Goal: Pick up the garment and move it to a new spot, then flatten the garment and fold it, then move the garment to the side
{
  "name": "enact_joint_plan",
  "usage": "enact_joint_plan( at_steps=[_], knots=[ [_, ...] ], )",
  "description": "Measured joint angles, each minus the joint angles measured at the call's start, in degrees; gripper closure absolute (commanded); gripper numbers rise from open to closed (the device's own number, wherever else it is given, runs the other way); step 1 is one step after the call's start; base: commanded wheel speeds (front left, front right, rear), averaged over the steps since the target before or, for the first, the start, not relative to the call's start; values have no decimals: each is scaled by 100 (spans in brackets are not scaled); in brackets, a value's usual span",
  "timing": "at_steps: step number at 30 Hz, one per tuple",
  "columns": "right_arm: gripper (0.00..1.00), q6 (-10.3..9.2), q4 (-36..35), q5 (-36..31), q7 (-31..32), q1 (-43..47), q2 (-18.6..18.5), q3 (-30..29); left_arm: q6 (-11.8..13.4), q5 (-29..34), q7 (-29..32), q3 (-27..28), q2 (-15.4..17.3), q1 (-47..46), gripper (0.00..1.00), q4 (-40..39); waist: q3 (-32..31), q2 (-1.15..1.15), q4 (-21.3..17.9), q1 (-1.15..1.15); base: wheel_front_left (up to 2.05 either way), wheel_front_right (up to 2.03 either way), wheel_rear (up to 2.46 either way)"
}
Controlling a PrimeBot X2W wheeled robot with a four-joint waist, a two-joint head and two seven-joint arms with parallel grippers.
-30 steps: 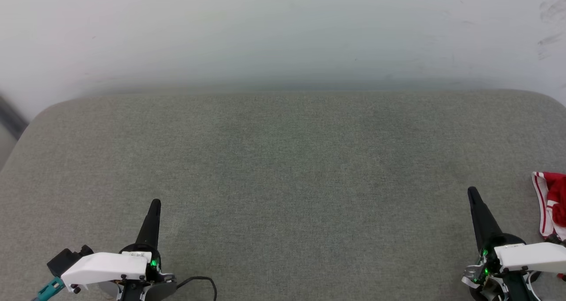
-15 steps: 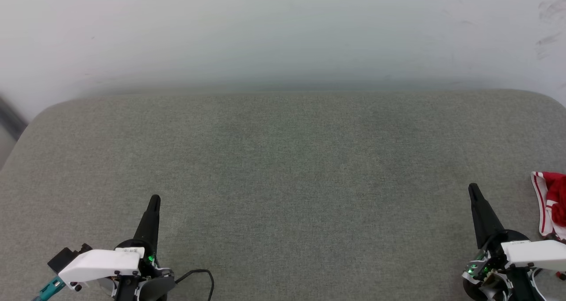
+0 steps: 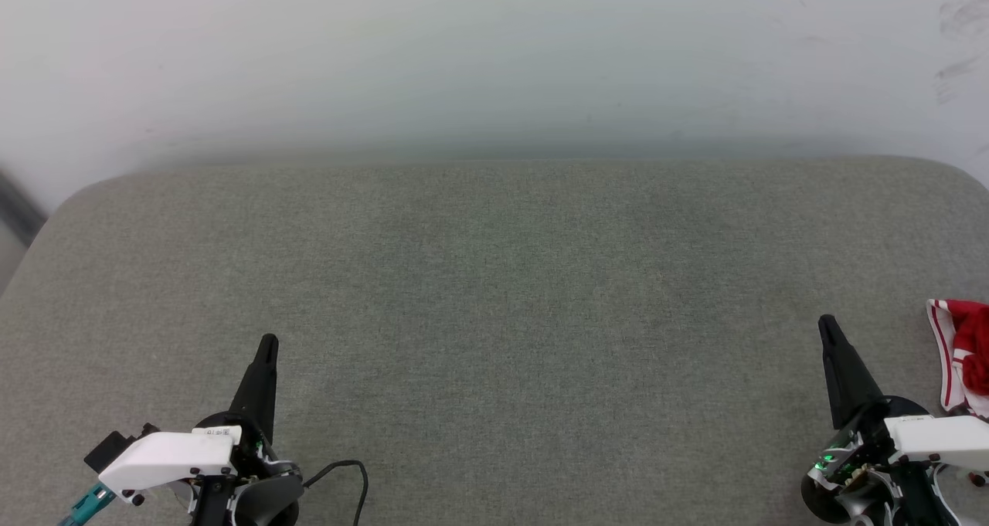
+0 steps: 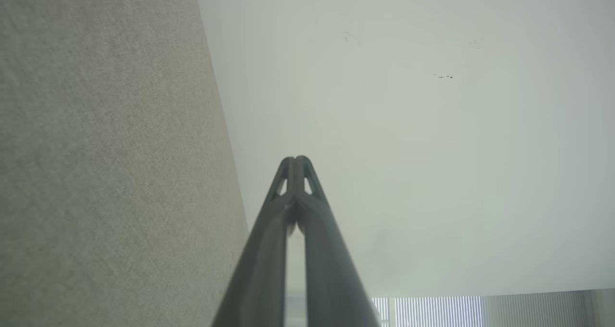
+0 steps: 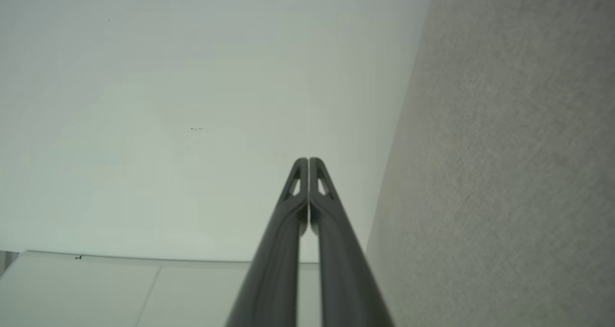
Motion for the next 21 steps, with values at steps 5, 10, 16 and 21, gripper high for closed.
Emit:
enact_joint_plan(
  at_steps=[5,10,16,21],
  knots=[
    [100,0,2,0,4,-7,2,-9,0,0,10,8,-4,0,100,2,0,0,0,0,0,0,0],
    [100,0,2,-1,5,-14,7,-15,0,1,20,16,-10,0,100,2,0,0,0,0,0,0,0],
    [100,0,3,-8,11,-15,11,-24,0,3,26,26,-19,-1,100,3,0,0,0,0,0,0,0],
    [100,0,3,-9,13,-15,16,-33,0,10,37,33,-23,-1,100,3,0,0,0,0,0,0,0]
  ],
)
